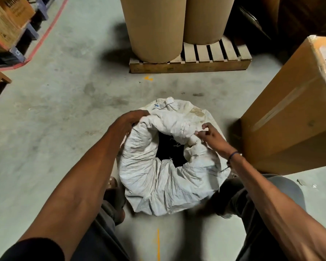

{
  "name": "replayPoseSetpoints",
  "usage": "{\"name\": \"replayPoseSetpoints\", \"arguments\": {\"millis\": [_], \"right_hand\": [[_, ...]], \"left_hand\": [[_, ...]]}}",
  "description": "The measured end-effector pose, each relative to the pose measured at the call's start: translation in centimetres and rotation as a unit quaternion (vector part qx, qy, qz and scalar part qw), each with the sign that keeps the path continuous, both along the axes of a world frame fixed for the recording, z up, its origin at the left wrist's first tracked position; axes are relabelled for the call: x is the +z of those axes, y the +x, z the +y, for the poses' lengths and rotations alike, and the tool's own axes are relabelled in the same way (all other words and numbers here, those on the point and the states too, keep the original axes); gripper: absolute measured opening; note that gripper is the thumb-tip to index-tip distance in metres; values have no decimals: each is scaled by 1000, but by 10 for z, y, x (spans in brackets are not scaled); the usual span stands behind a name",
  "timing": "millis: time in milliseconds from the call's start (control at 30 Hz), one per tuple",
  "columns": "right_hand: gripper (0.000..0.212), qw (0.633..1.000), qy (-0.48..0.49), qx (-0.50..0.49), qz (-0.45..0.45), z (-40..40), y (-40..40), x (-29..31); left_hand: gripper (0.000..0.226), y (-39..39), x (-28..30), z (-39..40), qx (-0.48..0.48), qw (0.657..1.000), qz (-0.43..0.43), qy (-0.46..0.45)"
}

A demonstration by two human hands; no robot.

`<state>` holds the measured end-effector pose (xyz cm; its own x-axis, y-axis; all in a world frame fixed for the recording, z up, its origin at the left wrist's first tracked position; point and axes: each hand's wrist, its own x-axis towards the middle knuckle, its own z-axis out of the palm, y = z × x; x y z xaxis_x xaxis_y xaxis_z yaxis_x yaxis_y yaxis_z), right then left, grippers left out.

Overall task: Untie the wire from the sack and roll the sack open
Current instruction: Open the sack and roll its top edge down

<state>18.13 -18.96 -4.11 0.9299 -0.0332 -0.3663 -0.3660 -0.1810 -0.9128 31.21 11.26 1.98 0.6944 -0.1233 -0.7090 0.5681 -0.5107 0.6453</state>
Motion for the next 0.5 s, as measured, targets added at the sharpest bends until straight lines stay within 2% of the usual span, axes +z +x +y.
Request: {"name": "replayPoseSetpoints", "arguments": {"millis": [67, 200, 300, 400, 500], "right_hand": [[28, 999, 43, 2, 32, -21, 13, 15], [25, 991, 112, -40, 58, -43, 34, 31], [22, 981, 158, -77, 83, -36, 40, 37], [24, 953, 248, -148, 90, -35, 29, 42], [30, 923, 326, -191, 76, -35, 20, 47]], "left_hand": [[25, 8, 7, 28, 67, 997, -1, -30], [23, 24, 17, 59, 128, 985, 20, -110], [48, 23, 22, 52, 126, 980, -23, -152], [53, 0, 20, 46, 86, 982, -164, -31], [74, -36, 6, 50, 70, 958, -266, 74]]}}
